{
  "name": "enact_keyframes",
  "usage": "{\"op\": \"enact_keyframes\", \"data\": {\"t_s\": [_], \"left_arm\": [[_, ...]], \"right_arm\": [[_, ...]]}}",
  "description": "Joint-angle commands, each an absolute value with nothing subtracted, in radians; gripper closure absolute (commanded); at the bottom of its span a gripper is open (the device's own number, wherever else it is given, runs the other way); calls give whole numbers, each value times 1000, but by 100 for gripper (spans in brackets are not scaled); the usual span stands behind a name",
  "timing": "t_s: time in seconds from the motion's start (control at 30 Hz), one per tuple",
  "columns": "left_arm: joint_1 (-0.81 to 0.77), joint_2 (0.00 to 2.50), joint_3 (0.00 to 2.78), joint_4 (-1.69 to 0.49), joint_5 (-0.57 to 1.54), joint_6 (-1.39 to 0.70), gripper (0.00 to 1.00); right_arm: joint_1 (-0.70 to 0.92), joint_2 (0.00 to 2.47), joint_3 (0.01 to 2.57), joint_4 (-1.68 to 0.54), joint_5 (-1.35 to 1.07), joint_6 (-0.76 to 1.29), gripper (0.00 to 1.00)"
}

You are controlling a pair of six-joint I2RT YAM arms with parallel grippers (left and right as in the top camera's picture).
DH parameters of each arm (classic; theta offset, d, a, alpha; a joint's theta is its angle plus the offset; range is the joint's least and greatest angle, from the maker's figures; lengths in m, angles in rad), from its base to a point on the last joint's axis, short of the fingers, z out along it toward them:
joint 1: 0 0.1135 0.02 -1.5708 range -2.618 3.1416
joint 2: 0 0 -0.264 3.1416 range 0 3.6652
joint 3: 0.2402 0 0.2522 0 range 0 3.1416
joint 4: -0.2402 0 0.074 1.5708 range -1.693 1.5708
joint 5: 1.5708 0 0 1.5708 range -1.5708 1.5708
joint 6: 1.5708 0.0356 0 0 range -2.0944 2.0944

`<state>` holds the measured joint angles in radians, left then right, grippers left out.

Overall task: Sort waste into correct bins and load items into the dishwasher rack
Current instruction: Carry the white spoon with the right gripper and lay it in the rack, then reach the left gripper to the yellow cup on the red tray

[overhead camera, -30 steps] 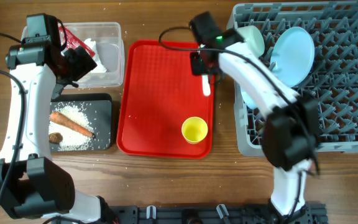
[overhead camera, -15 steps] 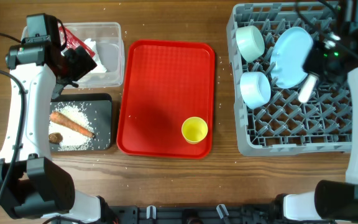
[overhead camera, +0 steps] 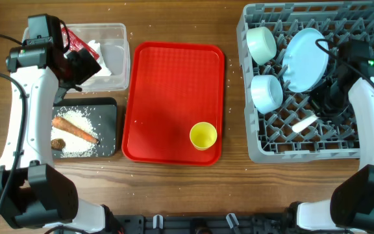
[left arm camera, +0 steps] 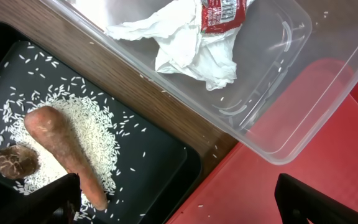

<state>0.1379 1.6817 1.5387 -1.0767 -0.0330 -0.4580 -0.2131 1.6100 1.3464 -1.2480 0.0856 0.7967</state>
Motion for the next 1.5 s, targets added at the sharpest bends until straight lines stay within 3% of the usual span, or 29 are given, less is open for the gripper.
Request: {"op": "enact_keyframes", "data": {"t_s": [0.0,0.1,0.43,0.7,0.97,1.1,1.17,1.3,1.47], "left_arm": [[142,1671,1554,-1075,-46,-450,0],[142,1671,1554,-1075,-46,-449,0],[142,1671,1554,-1075,-46,-449,0],[142,1671,1554,-1075,-46,-449,0],[142,1671,1554,-961,36,-457,0],[131,1672,1554,-1005,284,-391,0],[65,1672,1554,-1014,407,-226,0],[-205,1678,1554,-1098,396,25,1],[-493,1721,1554,-1139,264,78,14]], "right_arm": [[-213,1603,1345,-1235,79,853,67],[-213,1602,1347,-1203,77,804,58],[-136,1507,1457,-1151,-191,307,53],[68,1453,1464,-1084,-181,289,47],[-40,1422,1475,-1088,-147,232,40],[-116,1415,1475,-1077,-146,208,34],[-139,1415,1475,-1068,-147,200,29],[-144,1415,1475,-1047,-147,183,23],[-144,1415,1475,-1055,-147,183,23]]}}
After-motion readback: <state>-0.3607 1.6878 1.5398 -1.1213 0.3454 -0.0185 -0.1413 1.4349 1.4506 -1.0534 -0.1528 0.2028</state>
